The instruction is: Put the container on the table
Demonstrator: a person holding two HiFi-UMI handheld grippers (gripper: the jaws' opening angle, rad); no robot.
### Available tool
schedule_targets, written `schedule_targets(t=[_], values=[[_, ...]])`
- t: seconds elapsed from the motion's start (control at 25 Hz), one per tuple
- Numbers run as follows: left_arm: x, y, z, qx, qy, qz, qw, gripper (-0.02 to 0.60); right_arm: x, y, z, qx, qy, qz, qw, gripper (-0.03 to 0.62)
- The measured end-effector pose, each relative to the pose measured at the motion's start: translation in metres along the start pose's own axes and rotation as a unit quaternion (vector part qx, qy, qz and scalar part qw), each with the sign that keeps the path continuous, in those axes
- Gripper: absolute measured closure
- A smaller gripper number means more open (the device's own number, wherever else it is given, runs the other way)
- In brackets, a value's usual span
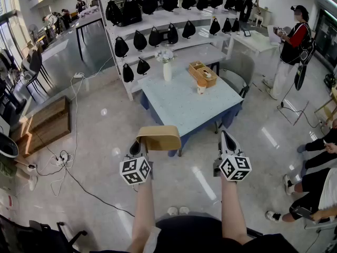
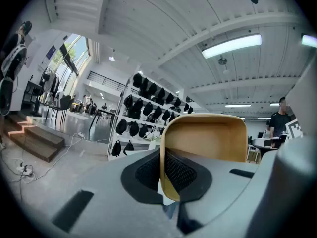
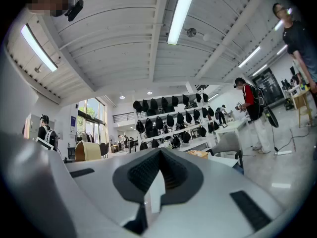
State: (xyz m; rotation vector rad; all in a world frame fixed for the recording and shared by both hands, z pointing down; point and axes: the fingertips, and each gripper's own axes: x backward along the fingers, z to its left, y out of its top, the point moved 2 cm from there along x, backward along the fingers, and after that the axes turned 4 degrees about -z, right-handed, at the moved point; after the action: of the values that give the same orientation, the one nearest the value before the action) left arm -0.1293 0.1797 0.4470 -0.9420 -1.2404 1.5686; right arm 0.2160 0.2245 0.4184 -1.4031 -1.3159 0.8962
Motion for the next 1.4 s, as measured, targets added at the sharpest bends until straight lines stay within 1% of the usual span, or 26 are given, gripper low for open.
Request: schedule_targets(t=[0.56, 0.88, 1.2, 1.4], values=[[0.001, -0.005, 0.003, 0.002, 0.005, 0.004, 1.0000, 0.572, -0.002, -0.005, 0.001, -0.003, 0.006, 0.001, 1.000, 0.597], [0.001, -0.010, 0.003, 0.002, 0.008, 0.011, 0.9999, 0.574, -0.005, -0.005, -0.006, -0.007, -0.003, 0.003, 1.000, 0.597], [0.007, -0.017, 0.009, 0.005, 0.021, 0.019, 0.9996, 0.574, -0.008, -0.013, -0.009, -0.025, -0.006, 0.008, 1.000, 0.595], [0.008, -0.021, 0.012, 0.003, 0.033, 0.025, 0.9991, 0.572, -0.017, -0.019, -0.013, -0.032, 0.000, 0.016, 0.999, 0.595]])
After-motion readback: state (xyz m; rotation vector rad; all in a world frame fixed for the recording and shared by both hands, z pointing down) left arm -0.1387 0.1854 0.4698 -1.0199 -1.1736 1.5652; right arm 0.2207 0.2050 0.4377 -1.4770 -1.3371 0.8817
